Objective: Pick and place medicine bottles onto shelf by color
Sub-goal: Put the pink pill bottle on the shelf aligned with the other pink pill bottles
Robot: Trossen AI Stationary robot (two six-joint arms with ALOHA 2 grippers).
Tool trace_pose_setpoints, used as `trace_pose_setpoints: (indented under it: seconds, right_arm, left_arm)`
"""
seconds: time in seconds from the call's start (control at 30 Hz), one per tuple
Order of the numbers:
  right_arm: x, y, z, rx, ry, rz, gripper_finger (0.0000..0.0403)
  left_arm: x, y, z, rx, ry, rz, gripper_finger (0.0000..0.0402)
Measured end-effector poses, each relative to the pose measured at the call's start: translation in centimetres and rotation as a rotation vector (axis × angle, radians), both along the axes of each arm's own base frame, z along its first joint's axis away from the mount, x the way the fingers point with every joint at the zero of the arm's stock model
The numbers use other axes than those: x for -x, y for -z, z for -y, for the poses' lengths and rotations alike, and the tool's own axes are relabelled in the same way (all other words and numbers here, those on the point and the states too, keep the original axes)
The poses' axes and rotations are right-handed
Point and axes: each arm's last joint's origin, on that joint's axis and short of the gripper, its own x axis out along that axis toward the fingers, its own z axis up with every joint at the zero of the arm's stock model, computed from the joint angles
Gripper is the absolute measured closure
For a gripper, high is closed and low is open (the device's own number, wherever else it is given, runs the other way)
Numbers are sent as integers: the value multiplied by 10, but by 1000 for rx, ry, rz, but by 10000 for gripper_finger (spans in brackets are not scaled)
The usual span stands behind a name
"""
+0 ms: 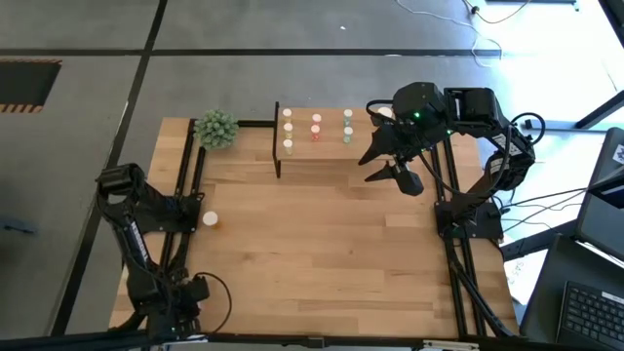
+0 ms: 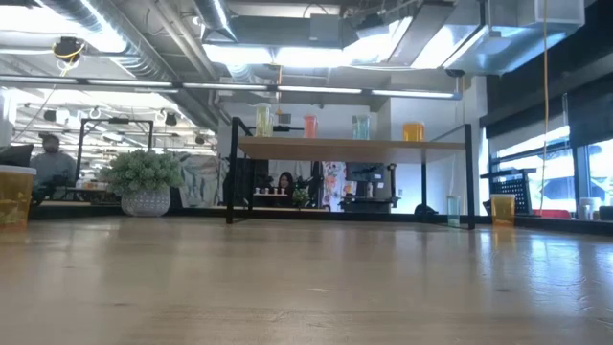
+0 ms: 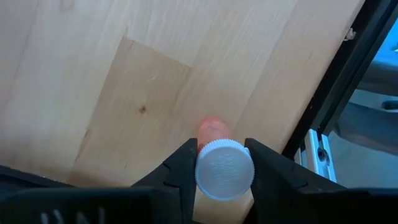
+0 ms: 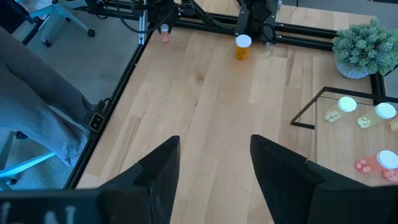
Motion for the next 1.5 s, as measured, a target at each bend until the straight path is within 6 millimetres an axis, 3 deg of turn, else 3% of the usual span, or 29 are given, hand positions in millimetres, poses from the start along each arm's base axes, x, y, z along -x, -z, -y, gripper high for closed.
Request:
trace_pose_setpoints:
  seconds: [0.67, 1.1, 1.5]
  right_arm:
    - [0, 0, 0, 35, -29, 12, 205]
    - [0, 0, 0, 37, -33, 13, 205]
    - [-5, -5, 4, 125, 63, 84, 205]
  left_arm:
    - [-9, -10, 2, 19, -23, 9, 285]
    - [-33, -56, 12, 63, -38, 43, 285]
    - [-73, -114, -5, 6, -92, 112, 285]
